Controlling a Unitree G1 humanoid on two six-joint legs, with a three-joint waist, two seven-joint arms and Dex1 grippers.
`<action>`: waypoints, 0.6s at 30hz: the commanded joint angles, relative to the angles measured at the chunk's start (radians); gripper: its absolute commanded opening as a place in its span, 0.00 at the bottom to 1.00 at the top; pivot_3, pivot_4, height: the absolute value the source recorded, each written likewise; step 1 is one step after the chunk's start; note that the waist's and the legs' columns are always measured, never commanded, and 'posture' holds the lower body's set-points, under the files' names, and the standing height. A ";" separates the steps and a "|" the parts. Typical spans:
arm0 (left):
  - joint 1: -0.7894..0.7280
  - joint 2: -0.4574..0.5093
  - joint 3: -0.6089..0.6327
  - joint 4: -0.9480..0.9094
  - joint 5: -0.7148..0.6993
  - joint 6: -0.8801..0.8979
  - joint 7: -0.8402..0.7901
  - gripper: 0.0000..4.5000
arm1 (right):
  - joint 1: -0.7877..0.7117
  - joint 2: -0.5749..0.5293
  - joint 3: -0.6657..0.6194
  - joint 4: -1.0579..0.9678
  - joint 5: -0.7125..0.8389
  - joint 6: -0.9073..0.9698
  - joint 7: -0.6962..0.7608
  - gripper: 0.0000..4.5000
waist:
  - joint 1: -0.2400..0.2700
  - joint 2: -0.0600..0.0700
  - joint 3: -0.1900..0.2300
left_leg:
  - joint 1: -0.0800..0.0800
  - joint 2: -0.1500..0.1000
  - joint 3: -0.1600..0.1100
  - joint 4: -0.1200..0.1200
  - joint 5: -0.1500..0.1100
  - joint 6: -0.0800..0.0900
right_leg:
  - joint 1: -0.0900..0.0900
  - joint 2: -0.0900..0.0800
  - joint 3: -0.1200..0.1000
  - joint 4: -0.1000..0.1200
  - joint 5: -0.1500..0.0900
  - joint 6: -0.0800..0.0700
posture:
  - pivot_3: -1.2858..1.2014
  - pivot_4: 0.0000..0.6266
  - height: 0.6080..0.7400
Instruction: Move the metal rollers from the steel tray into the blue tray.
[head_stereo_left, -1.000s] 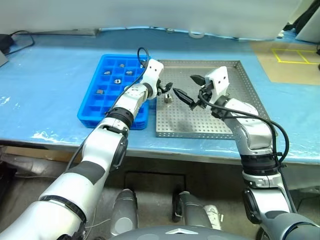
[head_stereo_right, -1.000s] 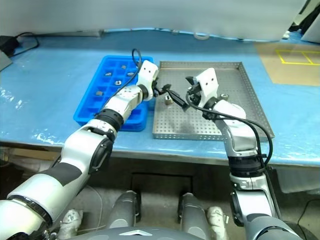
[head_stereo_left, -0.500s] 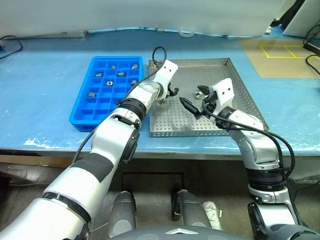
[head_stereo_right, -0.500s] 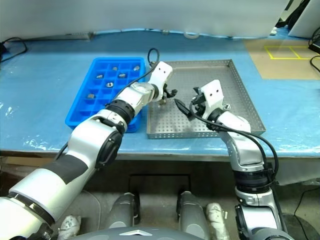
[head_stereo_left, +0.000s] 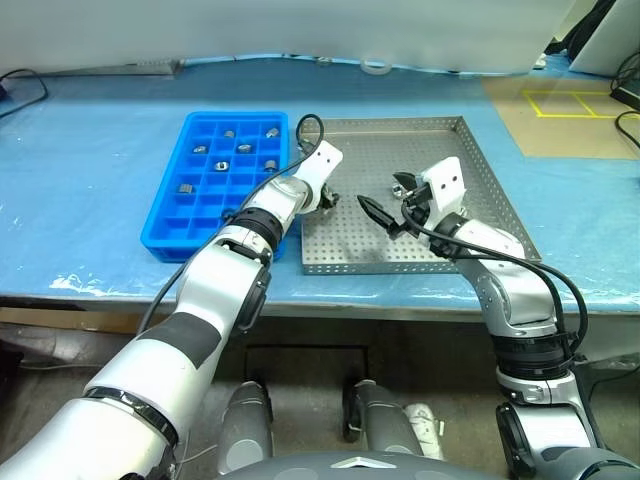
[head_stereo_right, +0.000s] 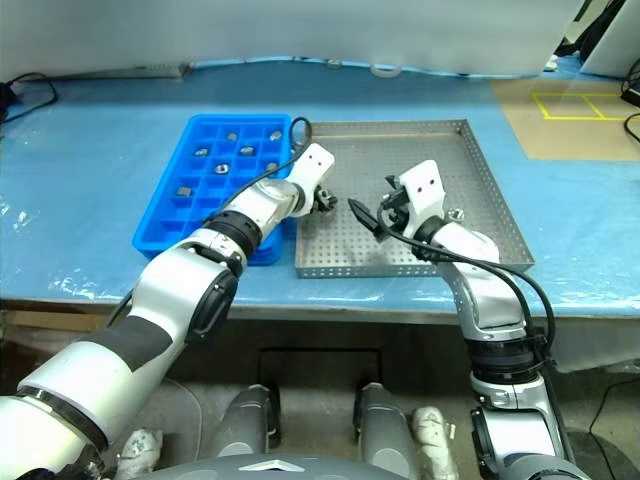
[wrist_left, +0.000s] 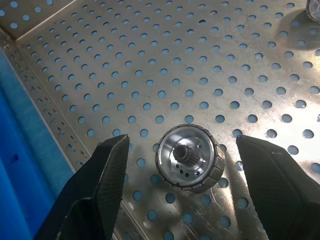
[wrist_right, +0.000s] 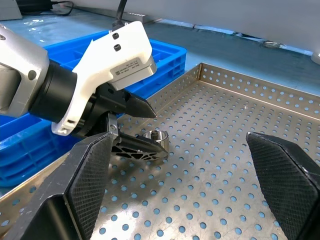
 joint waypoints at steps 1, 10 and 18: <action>0.008 -0.005 0.002 -0.011 0.004 -0.008 0.003 0.80 | -0.012 -0.007 0.001 -0.015 -0.001 -0.024 0.003 1.00 | -0.001 0.000 0.000 | 0.000 0.000 0.000 0.000 0.000 0.000 | 0.000 0.000 0.000 0.000 0.000 0.000 | 0.41 0.24 1.00; 0.042 0.000 -0.026 -0.012 0.038 -0.037 -0.018 0.80 | -0.005 -0.012 0.007 -0.010 -0.016 -0.033 -0.001 1.00 | -0.003 0.000 0.000 | 0.002 0.000 0.000 0.000 0.000 0.000 | 0.002 0.000 0.000 0.000 0.000 0.000 | 0.41 0.24 1.00; 0.059 0.008 -0.036 -0.013 0.047 -0.026 -0.055 0.46 | -0.018 -0.009 0.004 0.007 -0.018 -0.039 -0.001 1.00 | -0.004 0.000 0.000 | 0.003 0.000 0.000 0.000 0.000 0.000 | 0.002 0.000 0.000 0.000 0.000 0.000 | 0.41 0.24 1.00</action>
